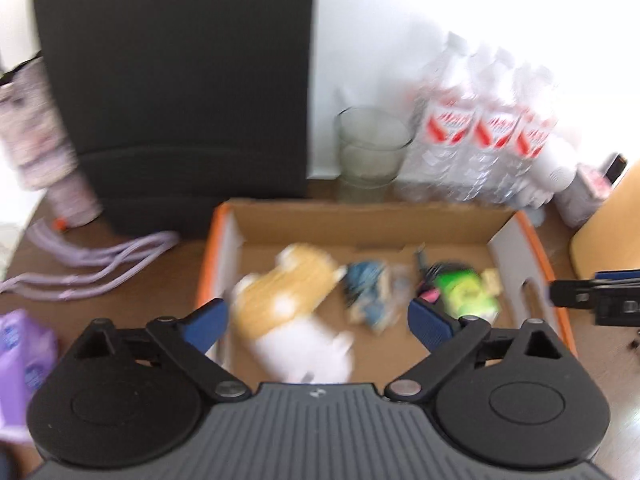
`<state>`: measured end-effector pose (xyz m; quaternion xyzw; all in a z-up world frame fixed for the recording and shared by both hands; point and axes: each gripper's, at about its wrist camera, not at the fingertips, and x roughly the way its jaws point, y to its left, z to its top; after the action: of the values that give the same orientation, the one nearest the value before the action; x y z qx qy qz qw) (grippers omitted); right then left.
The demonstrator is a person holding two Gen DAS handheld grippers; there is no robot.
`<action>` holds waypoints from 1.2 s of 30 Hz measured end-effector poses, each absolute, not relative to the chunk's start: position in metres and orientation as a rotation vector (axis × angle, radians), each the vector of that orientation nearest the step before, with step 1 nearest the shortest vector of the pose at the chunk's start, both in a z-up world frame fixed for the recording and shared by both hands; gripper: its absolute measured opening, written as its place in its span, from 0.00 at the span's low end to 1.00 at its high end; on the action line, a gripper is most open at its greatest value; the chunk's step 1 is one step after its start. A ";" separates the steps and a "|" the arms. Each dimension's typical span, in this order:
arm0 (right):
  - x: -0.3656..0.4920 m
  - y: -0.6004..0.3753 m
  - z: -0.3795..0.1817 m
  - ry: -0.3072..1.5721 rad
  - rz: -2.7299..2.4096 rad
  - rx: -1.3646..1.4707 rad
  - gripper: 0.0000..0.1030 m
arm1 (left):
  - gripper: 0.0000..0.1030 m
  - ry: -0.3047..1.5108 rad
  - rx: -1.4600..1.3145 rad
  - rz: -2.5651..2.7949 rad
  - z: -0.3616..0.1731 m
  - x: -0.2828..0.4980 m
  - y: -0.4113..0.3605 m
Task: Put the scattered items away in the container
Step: 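Open both tools to drop the wrapper and soap bar into the box, then reach both tools toward the small clear wrappers beside the purple pouch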
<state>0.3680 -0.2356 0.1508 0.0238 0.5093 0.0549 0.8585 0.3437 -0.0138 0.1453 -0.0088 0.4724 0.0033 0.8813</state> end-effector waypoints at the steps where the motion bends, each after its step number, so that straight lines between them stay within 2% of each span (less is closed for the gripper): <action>1: 0.357 -0.234 0.154 1.066 0.122 0.049 0.65 | 0.96 0.979 -0.018 0.012 0.150 0.335 -0.012; 3: 0.332 -0.231 0.163 1.022 0.147 0.061 0.65 | 0.96 0.936 -0.022 0.027 0.160 0.312 -0.010; 6: 0.289 -0.226 0.175 0.901 0.196 0.113 0.73 | 0.96 0.813 -0.022 0.065 0.175 0.271 -0.009; 10: 0.225 -0.202 0.176 0.688 0.198 -0.006 0.74 | 0.96 0.592 -0.028 0.079 0.187 0.209 -0.009; 13: 0.179 -0.192 0.163 0.518 0.239 -0.024 0.79 | 0.98 0.417 -0.001 0.085 0.179 0.165 -0.010; 16: 0.147 -0.192 0.148 0.423 0.262 -0.018 0.80 | 0.99 0.321 0.052 0.093 0.164 0.136 -0.013; 19: 0.122 -0.194 0.137 0.375 0.230 -0.018 0.80 | 1.00 0.310 0.029 0.094 0.149 0.113 -0.009; 23: 0.072 -0.202 0.117 0.366 0.201 -0.037 0.80 | 1.00 0.400 -0.014 0.062 0.122 0.069 -0.001; 27: -0.008 -0.231 0.085 0.404 0.201 0.029 0.80 | 1.00 0.465 -0.081 -0.029 0.077 -0.012 0.018; 29: -0.035 -0.244 0.067 0.459 0.209 0.063 0.80 | 1.00 0.556 -0.094 -0.055 0.055 -0.031 0.023; 32: -0.039 -0.248 0.047 0.558 0.159 0.041 0.80 | 1.00 0.633 -0.094 -0.090 0.043 -0.030 0.025; 36: -0.017 -0.244 0.044 0.567 0.181 0.044 0.75 | 0.96 0.588 -0.096 -0.081 0.049 -0.005 0.024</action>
<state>-0.0169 -0.2436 0.0445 0.0217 0.2792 0.0889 0.9559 -0.0046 0.0241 0.0487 -0.0475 0.2894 -0.0397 0.9552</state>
